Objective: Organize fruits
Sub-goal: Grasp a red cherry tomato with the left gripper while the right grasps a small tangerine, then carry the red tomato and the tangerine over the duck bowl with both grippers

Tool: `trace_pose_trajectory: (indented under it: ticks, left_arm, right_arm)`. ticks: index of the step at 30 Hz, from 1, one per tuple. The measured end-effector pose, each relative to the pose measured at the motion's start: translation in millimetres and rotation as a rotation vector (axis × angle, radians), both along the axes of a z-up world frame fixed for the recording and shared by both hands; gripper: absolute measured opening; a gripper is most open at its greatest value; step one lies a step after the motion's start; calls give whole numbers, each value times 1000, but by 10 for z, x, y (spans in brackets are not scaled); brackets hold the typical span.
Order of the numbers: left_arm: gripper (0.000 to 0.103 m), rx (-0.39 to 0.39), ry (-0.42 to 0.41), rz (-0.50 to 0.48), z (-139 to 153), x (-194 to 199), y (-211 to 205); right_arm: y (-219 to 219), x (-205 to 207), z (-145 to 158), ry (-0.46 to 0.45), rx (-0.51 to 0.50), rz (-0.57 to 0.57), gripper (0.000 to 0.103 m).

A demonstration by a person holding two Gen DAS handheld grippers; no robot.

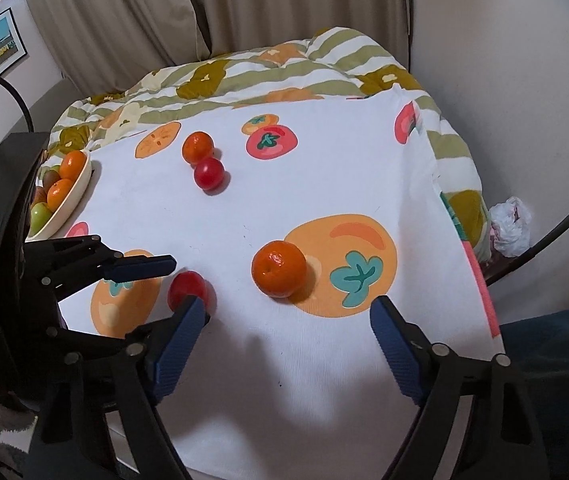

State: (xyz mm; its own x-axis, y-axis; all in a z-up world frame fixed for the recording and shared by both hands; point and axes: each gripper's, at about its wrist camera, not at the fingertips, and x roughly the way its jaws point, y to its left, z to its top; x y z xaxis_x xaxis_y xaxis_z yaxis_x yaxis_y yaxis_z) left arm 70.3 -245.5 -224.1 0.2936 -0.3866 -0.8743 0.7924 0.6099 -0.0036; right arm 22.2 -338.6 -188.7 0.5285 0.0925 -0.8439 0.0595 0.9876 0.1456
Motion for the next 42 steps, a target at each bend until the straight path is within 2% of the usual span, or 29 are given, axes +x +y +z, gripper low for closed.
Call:
trace_pose_trajectory:
  ticks: [2, 10, 17, 22, 24, 26, 28, 33, 42]
  left_arm:
    - [40, 7, 10, -4, -33, -2, -8]
    - [40, 0, 7, 26, -42, 9, 5]
    - [40, 8, 5, 72, -40, 75, 79]
    - [40, 2, 13, 124, -46, 123, 176]
    - [40, 6, 13, 149, -44, 125, 217]
    - [40, 3, 18, 170, -45, 129, 254]
    - [40, -6, 25, 185, -43, 136, 286]
    - [40, -22, 24, 219, -17, 169, 351]
    - [40, -51, -19, 265, 259, 205, 504]
  right_arm:
    - [3, 20, -23, 5, -4, 1, 78]
    - [12, 135, -132, 45, -3, 27, 74]
    - [58, 286, -238, 85, -4, 66, 60]
    - [72, 372, -260, 82, -10, 77, 58]
    - [82, 407, -281, 85, -8, 83, 51]
    - [96, 431, -304, 93, -12, 87, 40]
    - [110, 441, -306, 93, -31, 83, 35]
    - [154, 450, -290, 88, -63, 84, 34]
    - [195, 457, -35, 33, -38, 91, 34]
